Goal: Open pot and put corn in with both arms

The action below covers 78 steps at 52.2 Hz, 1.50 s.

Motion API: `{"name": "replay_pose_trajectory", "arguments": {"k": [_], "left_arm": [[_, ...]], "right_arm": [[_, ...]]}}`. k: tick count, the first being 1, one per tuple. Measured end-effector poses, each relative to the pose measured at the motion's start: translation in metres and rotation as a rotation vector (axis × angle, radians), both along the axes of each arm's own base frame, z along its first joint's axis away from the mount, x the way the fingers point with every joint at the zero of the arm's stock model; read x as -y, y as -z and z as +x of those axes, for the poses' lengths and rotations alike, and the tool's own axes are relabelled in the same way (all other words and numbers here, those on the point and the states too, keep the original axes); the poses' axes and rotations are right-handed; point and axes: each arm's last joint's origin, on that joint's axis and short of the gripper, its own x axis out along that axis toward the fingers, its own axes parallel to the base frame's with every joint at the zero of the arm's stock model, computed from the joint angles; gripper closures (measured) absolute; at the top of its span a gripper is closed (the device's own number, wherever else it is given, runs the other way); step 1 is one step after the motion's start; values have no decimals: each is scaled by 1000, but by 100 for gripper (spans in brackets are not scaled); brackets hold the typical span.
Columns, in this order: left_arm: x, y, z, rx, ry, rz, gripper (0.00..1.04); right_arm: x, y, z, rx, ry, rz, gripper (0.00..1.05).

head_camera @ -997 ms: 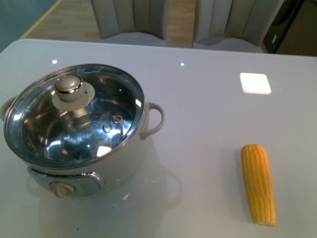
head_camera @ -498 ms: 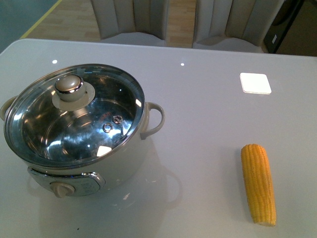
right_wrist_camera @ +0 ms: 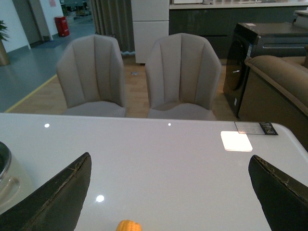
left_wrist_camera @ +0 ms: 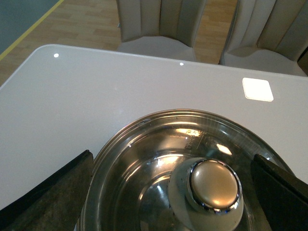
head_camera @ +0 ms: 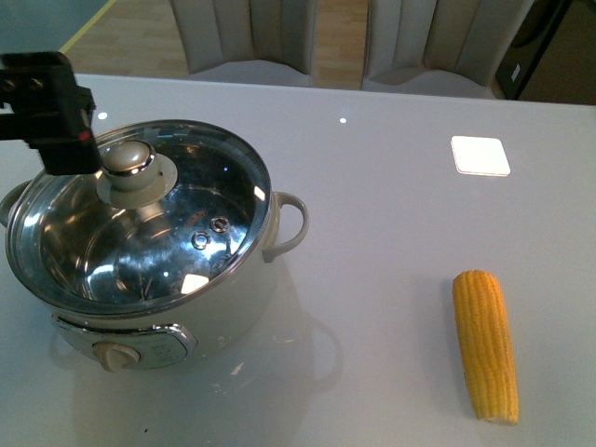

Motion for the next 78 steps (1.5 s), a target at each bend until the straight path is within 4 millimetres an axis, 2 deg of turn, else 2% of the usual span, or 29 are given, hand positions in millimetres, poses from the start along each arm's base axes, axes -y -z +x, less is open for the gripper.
{"name": "replay_pose_trajectory", "arguments": {"k": [12,25,40,55,57,70,78], "left_arm": [[17,29,25,12,0,14,7],[24,56,32,-26,9,34,7],[37,74,31,-26,41,55,7],[39,75,33,-19,28,59,8],[40,75,33,-19,29,59,12],[41,74,34,-15,16,66,59],[41,72,35,-17,11,75,61]], "right_arm": [[0,0,0,0,0,0,9],[0,0,0,0,0,0,9],[0,0,0,0,0,0,9],[0,0,0,0,0,0,9],[0,0,0,0,0,0,9],[0,0,0,0,0,0,9],[0,0,0,0,0,0,9]]}}
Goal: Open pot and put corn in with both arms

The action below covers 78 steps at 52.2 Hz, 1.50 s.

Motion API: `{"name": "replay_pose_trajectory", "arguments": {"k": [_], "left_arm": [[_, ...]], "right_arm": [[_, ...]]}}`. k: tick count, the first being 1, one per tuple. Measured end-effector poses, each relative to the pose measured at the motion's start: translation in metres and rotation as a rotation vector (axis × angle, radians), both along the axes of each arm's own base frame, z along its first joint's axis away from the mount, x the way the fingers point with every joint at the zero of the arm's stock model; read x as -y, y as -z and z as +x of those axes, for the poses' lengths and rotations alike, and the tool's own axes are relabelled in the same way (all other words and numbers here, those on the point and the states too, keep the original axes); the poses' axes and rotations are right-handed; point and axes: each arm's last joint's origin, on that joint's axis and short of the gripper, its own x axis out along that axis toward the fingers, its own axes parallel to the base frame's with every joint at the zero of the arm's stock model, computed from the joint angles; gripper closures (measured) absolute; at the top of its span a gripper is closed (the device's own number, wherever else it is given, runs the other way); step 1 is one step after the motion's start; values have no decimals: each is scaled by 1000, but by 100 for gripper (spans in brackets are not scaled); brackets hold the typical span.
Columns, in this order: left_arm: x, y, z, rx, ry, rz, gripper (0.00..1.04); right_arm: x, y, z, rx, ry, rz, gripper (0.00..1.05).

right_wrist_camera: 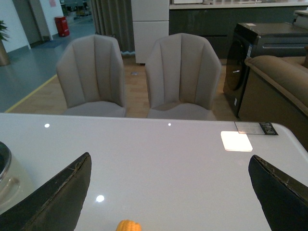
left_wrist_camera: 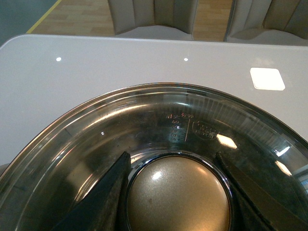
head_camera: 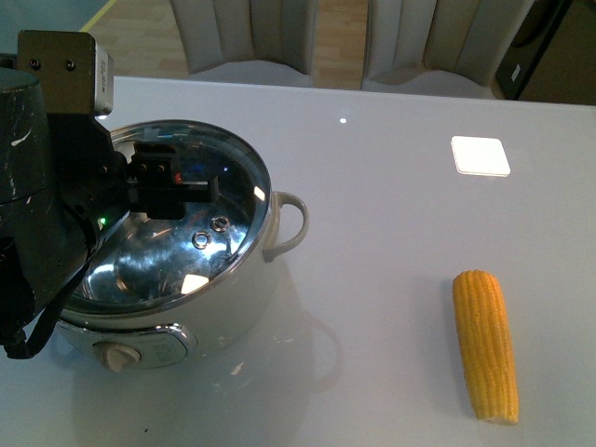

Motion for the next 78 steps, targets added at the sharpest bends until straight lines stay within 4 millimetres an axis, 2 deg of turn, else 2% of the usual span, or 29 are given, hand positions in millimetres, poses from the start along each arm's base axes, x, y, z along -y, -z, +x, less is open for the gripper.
{"name": "replay_pose_trajectory", "arguments": {"k": [19,28,36,42,50,56,66,72,78], "left_arm": [[-1,-16,0,-17,-14,44,61],[-3,-37,3,20,-21,51,61],[-5,-67,6,76,-30,32,61],[-16,-90,6,131,-41,7,61],[-47,-108,-4,187,-85,6,61],[-77,-110,-15,198,-138,32,61],[-138,-96,-37,174,-246,68,61],[-186,-86,-52,167,-355,89,61],[-219,-72,-62,142,-452,105,61]], "right_arm": [[0,0,0,0,0,0,9],[0,0,0,0,0,0,9],[0,0,0,0,0,0,9],[0,0,0,0,0,0,9],[0,0,0,0,0,0,9],[0,0,0,0,0,0,9],[0,0,0,0,0,0,9],[0,0,0,0,0,0,9],[0,0,0,0,0,0,9]]}}
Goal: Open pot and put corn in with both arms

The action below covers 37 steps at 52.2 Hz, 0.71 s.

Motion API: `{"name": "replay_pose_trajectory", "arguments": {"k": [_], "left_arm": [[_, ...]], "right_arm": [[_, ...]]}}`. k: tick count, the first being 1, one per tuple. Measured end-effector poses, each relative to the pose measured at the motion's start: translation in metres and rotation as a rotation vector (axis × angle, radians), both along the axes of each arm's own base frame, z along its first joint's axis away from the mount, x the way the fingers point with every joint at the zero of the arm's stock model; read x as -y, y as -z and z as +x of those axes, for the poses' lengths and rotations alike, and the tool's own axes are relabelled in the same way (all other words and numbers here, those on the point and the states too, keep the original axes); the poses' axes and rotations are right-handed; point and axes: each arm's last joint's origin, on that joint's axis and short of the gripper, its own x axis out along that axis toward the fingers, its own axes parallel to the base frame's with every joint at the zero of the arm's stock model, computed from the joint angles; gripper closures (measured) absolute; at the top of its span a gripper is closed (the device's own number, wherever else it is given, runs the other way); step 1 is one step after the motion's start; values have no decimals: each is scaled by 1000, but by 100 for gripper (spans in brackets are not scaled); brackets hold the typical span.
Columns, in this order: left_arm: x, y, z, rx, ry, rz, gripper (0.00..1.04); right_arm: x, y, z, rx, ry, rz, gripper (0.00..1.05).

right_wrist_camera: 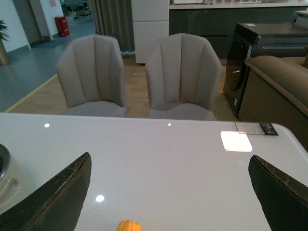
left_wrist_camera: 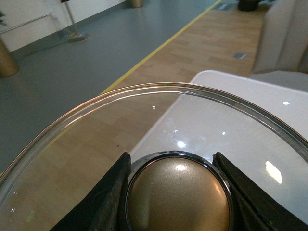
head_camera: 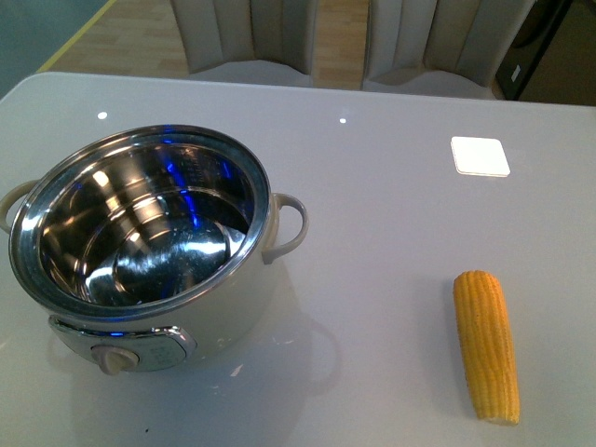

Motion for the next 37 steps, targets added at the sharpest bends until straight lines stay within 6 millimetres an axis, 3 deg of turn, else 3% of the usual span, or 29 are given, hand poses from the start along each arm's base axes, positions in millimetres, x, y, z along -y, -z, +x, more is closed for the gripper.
{"name": "replay_pose_trajectory", "arguments": {"k": [11,22,37], "left_arm": [[-23,39,-8,-73,-67,-22,61],[-24,77,-1,-132,-50,-47,61],[-19,102,-5,-212,-39,-94,61]], "right_arm": [[0,0,0,0,0,0,9],[0,0,0,0,0,0,9],[0,0,0,0,0,0,9]]}}
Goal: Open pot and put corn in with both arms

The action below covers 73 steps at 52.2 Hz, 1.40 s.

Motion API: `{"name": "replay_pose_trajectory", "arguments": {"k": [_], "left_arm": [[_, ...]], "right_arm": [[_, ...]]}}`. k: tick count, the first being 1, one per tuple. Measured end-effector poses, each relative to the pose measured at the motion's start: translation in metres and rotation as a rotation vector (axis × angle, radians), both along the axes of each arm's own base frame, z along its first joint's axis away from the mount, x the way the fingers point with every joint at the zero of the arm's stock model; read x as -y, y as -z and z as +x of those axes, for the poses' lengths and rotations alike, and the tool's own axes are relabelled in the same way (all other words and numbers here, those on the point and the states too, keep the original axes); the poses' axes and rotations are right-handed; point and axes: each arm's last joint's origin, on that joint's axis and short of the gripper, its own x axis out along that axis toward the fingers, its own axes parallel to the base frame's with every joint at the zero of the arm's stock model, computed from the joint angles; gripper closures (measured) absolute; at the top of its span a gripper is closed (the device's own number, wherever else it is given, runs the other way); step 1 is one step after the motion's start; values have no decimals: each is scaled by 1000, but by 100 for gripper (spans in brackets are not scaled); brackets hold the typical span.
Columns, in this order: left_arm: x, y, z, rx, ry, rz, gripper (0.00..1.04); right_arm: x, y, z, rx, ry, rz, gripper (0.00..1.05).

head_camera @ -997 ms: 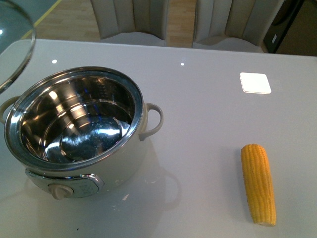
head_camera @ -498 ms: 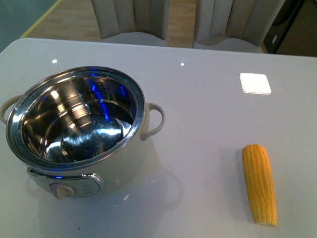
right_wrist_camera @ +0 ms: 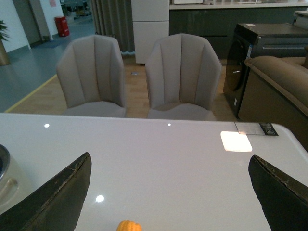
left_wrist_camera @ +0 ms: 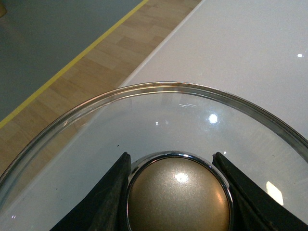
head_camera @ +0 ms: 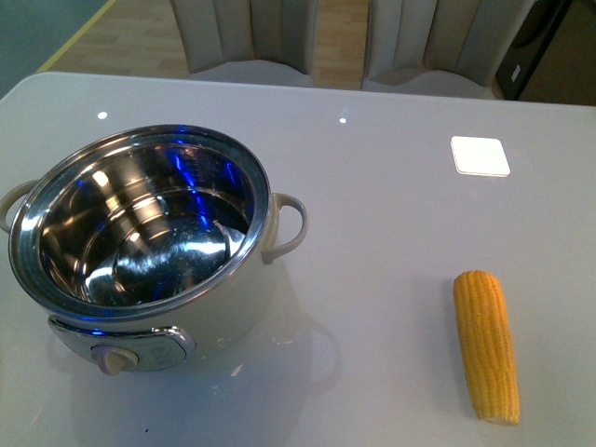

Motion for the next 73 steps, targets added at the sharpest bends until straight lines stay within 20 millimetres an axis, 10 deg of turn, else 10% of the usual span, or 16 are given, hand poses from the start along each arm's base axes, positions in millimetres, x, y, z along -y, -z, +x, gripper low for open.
{"name": "replay_pose_trajectory", "arguments": {"k": [29,44,73], "left_arm": [[8,40,7,-96,41,-60,61],[-11,66,102,92,151,-44,61],[-19,84,92,57,75,-62,61]], "right_arm": [[0,0,0,0,0,0,9],[0,0,0,1,-1,0,9],[0,0,0,1,0,0,9]]}}
